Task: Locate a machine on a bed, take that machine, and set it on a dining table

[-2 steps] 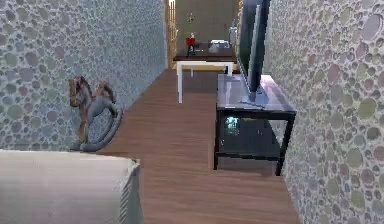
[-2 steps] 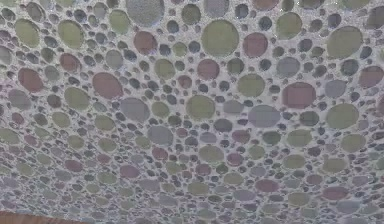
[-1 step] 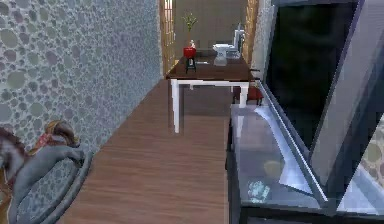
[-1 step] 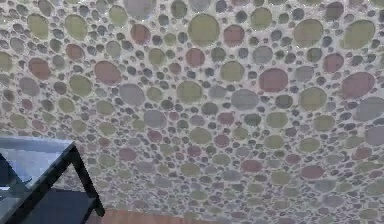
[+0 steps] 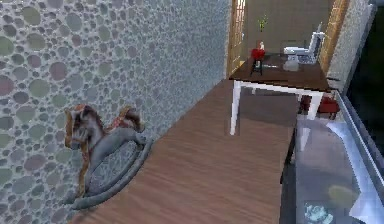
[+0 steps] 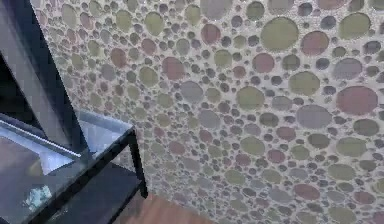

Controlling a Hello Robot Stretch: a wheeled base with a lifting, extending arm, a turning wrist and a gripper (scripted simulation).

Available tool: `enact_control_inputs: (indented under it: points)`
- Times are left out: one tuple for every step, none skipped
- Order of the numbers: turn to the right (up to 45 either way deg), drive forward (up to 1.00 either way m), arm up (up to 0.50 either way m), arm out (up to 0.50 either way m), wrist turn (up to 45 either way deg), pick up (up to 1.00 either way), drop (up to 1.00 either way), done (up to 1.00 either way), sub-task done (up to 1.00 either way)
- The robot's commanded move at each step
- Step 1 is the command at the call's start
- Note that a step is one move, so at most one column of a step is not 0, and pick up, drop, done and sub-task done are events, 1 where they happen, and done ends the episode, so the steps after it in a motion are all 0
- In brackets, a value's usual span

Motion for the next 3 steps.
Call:
enact_control_inputs:
  points:
    - [0.0, 0.35, 0.00, 0.00, 0.0, 0.00, 0.00, 0.00, 0.00]
    - [0.0, 1.00, 0.00, 0.00, 0.0, 0.00, 0.00, 0.00, 0.00]
    - [3.0, 0.00, 0.00, 0.00, 0.0, 0.00, 0.00, 0.00, 0.00]
